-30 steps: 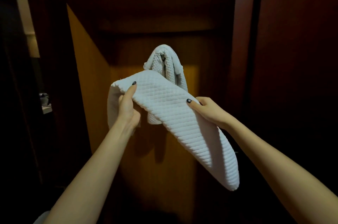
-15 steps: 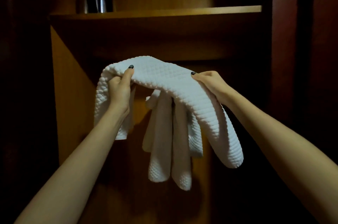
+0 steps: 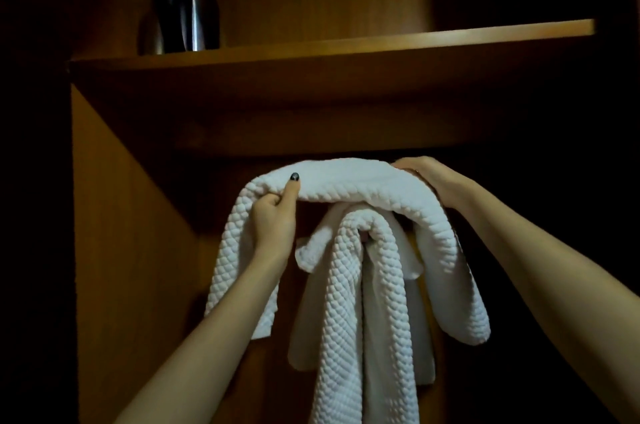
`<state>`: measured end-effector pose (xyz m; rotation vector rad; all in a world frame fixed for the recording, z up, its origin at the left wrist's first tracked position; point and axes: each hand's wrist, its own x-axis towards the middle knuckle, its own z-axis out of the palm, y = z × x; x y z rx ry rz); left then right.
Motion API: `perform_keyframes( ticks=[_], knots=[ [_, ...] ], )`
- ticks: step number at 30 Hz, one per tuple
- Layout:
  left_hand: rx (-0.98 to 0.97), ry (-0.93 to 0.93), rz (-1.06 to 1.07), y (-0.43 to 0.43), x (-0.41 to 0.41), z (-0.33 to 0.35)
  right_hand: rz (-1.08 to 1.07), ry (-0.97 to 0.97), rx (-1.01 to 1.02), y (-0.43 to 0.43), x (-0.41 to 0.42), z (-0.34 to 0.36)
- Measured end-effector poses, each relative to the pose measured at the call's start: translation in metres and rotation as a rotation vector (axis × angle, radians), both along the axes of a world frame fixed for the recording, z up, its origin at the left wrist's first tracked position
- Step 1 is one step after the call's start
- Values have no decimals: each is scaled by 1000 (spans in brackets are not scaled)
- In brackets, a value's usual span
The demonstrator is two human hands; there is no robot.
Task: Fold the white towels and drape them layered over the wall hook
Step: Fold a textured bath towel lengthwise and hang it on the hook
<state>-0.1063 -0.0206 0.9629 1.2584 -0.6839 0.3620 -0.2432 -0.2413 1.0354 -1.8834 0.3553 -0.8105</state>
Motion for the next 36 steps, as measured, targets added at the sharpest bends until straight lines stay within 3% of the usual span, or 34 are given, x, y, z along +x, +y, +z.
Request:
perform_keyframes(
  ticks=[6,9,14,17,19,21,26,28,31,36],
  knots=[
    [72,64,6,-15,-7,-7,26,128,-16,-1,7,-29],
    [90,92,26,-18,-14,-11,-65,183,-187,-1,11,-44],
    [44,-6,-163,-7,-28,-50,-68,68,12,1,9,-73],
    [-55,-194,-127,15,-22,-64,-126,-54,-173,7,4,-74],
    [-18,-338,-26,25,-13,-64,-186,-240,-278,16,-1,-71],
    [80,-456,93,26,-6,-59,-116,-355,-383,30,-7,-66],
    [350,-543,39,10,4,-27,-25,-151,-649,64,-12,-52],
    [342,-549,6,7,7,-20,-91,-157,-756,70,-14,-52],
    [291,-591,120,2,3,-17,-226,-214,-1044,74,-17,-53],
    [163,-582,98,-10,-9,-8,-255,-375,-888,70,-17,-50]
  ],
)
